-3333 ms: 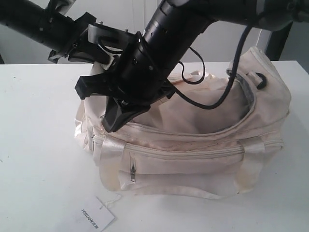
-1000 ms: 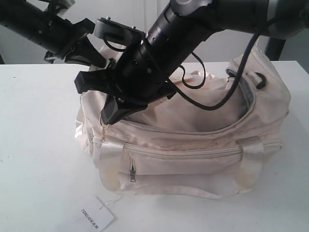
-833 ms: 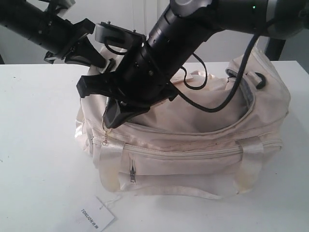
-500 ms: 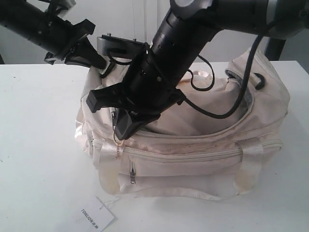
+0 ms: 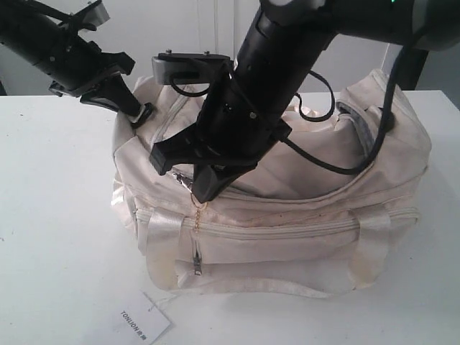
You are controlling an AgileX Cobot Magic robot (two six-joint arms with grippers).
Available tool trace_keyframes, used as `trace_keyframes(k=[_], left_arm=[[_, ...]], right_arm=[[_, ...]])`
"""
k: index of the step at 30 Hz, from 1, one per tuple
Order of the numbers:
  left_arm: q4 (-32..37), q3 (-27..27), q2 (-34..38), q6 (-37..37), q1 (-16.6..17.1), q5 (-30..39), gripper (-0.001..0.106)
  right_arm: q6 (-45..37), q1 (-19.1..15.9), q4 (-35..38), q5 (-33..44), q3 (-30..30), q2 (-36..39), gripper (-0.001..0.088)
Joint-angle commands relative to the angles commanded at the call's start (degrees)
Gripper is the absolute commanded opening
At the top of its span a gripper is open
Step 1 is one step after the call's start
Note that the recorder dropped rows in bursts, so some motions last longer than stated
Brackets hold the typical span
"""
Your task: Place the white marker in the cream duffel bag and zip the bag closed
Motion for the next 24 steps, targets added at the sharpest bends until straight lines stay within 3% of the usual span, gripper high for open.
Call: trace_keyframes(k=[1, 6, 8, 14, 18, 24], left_arm=[[0.0, 0.0, 0.0, 0.0, 0.0, 0.0, 0.003], [-0.92, 0.0, -0.1, 0.15, 0.0, 1.42, 0.052], [-0.92, -0.11, -0.55, 0.15, 0.0, 3.62, 0.062], [1.66, -0.22, -4.04, -0.51, 0.1, 8.98, 0.065], [2.07, 0.56, -5.03, -1.65, 0.1, 16.58, 0.065], [-1.02, 8.86, -5.26, -1.7, 0.0, 14.83, 0.065]], right_arm=[[0.0, 0.0, 0.0, 0.0, 0.0, 0.0, 0.0], [0.0, 0.0, 0.02, 0.0, 0.0, 0.0, 0.0], [0.0, 0.0, 0.02, 0.0, 0.0, 0.0, 0.0], [0.0, 0.0, 0.02, 0.0, 0.0, 0.0, 0.0], [0.0, 0.0, 0.02, 0.0, 0.0, 0.0, 0.0], [0.0, 0.0, 0.02, 0.0, 0.0, 0.0, 0.0]])
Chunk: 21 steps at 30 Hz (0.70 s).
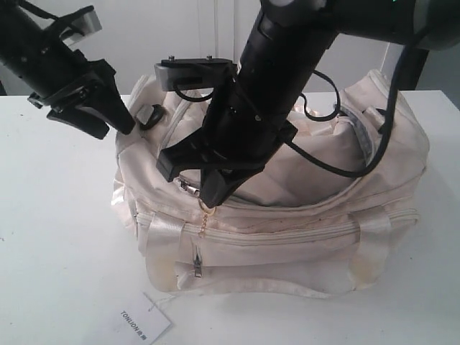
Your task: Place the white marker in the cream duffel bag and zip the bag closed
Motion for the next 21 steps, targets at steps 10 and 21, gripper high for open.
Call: trace_keyframes(k=[10, 21], left_arm=[[-6.46, 7.18, 0.0, 7.64, 0.0, -1.71, 0.053], [-4.32, 8.95, 0.0, 9.38, 0.0, -3.16, 0.0]], right_arm=[[0.0, 0.0, 0.0, 0.0, 0.0, 0.0, 0.0], [0.0, 0.0, 0.0, 0.0, 0.0, 0.0, 0.0]])
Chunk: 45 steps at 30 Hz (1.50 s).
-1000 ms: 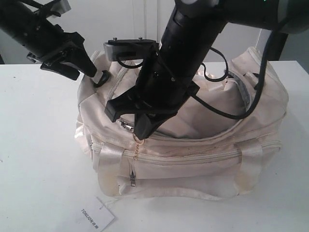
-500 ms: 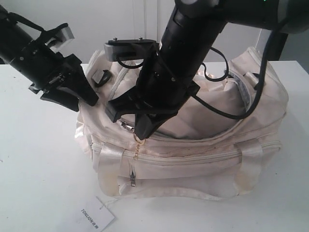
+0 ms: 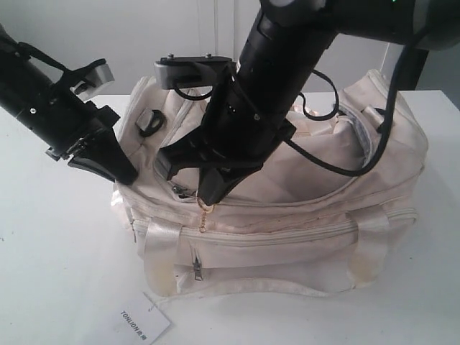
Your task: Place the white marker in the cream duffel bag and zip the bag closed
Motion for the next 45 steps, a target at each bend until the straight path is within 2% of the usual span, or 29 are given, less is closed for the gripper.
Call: trace_keyframes(k=[10, 17, 20, 24, 28, 45], left_arm=[[1.46, 0.0, 0.0, 0.0, 0.0, -0.87, 0.0], [2.34, 0.0, 0.0, -0.24, 0.0, -1.33, 0.0], [2.31, 0.0, 0.0, -0.37, 0.0, -1.44, 0.0], [2.31, 0.0, 0.0, -0.37, 0.0, -2.21, 0.0], [2.31, 0.0, 0.0, -0.37, 0.0, -2.31, 0.0], [2.41, 0.0, 0.0, -0.26, 0.0, -2.44, 0.0]], right_arm=[[0.13, -0.13, -2.77, 0.0, 0.0, -0.52, 0.0], [0.13, -0.93, -5.78, 0.0, 0.0, -3.69, 0.0], [0.13, -2.64, -5.78, 0.0, 0.11, -5.4, 0.0], [0.13, -4.81, -6.15, 0.0, 3.4, -7.49, 0.0], [0.13, -8.47, -6.29, 0.0, 6.04, -10.1, 0.0], [0.0, -19.32, -8.65, 0.0, 9.35, -16.78, 0.0]])
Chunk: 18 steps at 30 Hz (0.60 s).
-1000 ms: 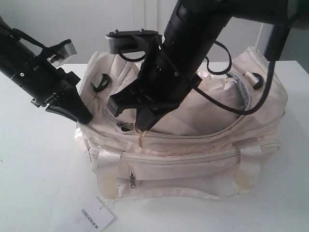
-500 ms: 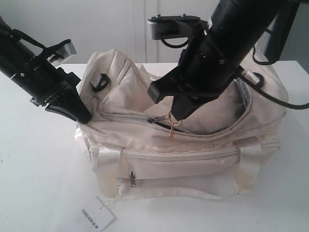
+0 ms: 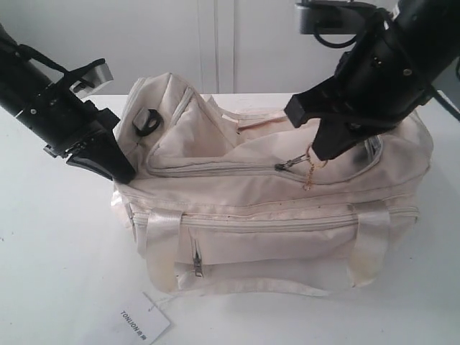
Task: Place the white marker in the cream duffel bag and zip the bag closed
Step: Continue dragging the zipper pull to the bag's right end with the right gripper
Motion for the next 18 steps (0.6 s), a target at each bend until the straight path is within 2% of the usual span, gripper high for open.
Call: trace_keyframes(k=[13, 18], left_arm=[[1.7, 0.0, 0.0, 0.0, 0.0, 0.0, 0.0], [2.53, 0.0, 0.0, 0.0, 0.0, -0.25, 0.0]], right_arm=[[0.0, -6.43, -0.79, 0.0, 0.0, -2.12, 0.0], [0.15, -8.29, -3.5, 0.0, 0.0, -2.12, 0.0]])
